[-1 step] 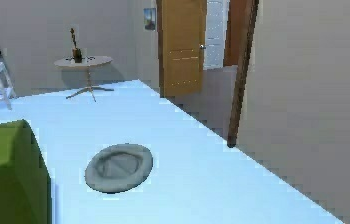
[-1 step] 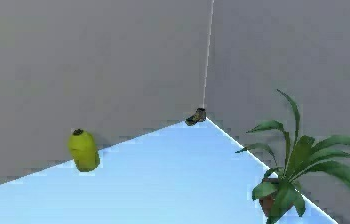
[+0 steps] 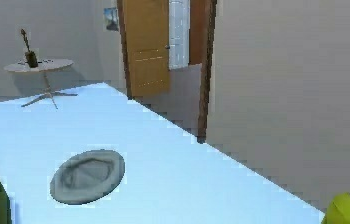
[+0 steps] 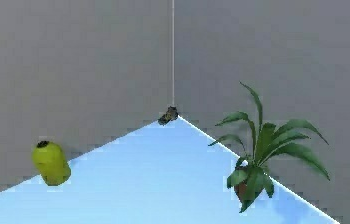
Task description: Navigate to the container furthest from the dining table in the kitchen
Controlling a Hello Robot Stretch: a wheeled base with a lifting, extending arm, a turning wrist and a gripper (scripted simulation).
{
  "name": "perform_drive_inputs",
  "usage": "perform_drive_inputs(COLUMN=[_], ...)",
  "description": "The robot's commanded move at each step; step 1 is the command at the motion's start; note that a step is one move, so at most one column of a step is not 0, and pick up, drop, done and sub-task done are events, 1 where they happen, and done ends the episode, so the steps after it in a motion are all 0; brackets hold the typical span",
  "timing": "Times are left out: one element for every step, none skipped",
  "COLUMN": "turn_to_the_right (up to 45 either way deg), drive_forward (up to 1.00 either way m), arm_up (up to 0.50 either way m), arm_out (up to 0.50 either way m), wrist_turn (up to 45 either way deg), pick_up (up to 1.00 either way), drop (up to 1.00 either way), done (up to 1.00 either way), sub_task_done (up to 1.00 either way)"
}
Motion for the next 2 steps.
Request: perform_drive_inputs(turn_to_the_right=[0.0, 0.0], drive_forward=[1.00, 1.00], arm_up=[0.00, 0.00], arm_out=[0.00, 0.00], wrist_turn=[0.0, 0.0], pick_up=[0.00, 0.00], drop=[0.00, 0.00], done=[0.00, 0.00], sub_task_done=[0.00, 0.00])
